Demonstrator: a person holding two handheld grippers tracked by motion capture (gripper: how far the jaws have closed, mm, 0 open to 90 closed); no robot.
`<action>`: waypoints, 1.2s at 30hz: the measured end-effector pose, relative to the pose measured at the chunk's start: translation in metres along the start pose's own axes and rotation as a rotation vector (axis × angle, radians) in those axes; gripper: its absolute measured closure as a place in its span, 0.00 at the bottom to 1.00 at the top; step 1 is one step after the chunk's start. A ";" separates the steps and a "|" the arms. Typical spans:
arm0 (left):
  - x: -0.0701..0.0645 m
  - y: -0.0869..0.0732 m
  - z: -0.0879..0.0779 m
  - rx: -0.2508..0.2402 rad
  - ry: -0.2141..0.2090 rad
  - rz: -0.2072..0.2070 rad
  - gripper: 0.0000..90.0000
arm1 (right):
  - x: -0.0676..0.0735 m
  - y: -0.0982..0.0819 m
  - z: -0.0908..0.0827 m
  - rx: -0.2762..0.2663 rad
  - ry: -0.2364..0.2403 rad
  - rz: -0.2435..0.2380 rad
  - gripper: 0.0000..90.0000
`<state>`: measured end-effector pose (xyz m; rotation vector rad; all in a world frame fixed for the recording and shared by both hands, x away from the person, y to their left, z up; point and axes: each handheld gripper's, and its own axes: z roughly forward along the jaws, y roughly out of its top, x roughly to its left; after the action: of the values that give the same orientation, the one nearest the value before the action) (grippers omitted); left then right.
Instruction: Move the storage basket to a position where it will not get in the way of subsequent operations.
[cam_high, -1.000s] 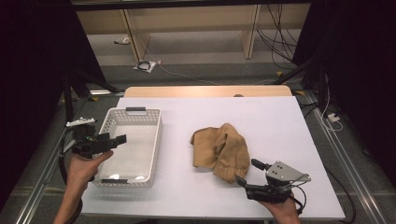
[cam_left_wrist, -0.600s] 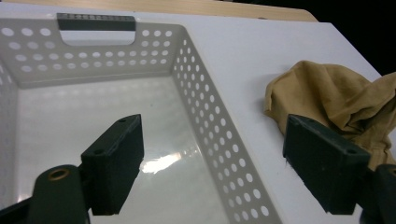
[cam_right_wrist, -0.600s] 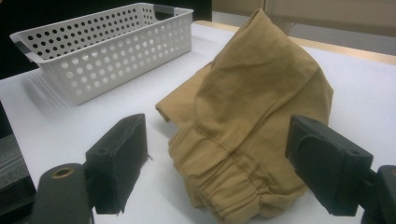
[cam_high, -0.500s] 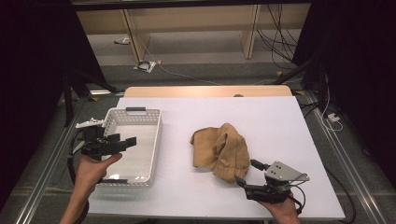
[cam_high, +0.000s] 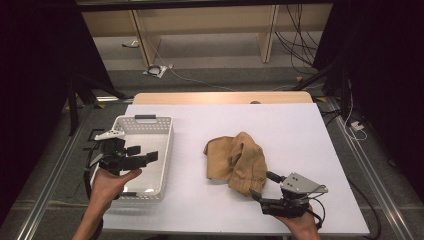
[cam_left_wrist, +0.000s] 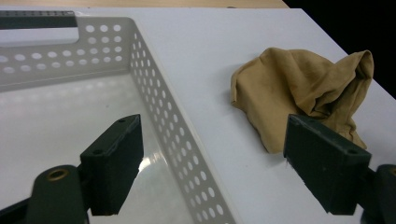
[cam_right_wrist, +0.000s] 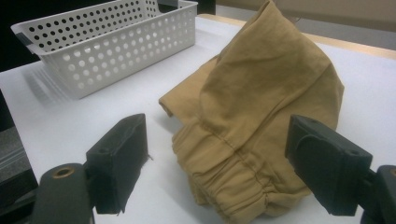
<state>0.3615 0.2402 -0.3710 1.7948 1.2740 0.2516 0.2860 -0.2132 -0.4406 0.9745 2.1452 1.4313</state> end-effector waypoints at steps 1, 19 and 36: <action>-0.002 0.000 0.001 0.006 -0.003 0.005 0.22 | 0.000 0.000 0.000 0.003 0.002 -0.003 0.25; -0.031 -0.009 0.020 0.050 -0.073 0.059 0.21 | 0.004 -0.001 0.011 0.070 0.010 -0.026 0.25; -0.056 -0.015 0.033 0.087 -0.117 0.117 0.21 | 0.008 -0.002 0.034 0.165 0.027 -0.066 0.26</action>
<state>0.3466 0.1760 -0.3840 1.9325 1.1149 0.1553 0.3018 -0.1853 -0.4555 0.9361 2.3229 1.2597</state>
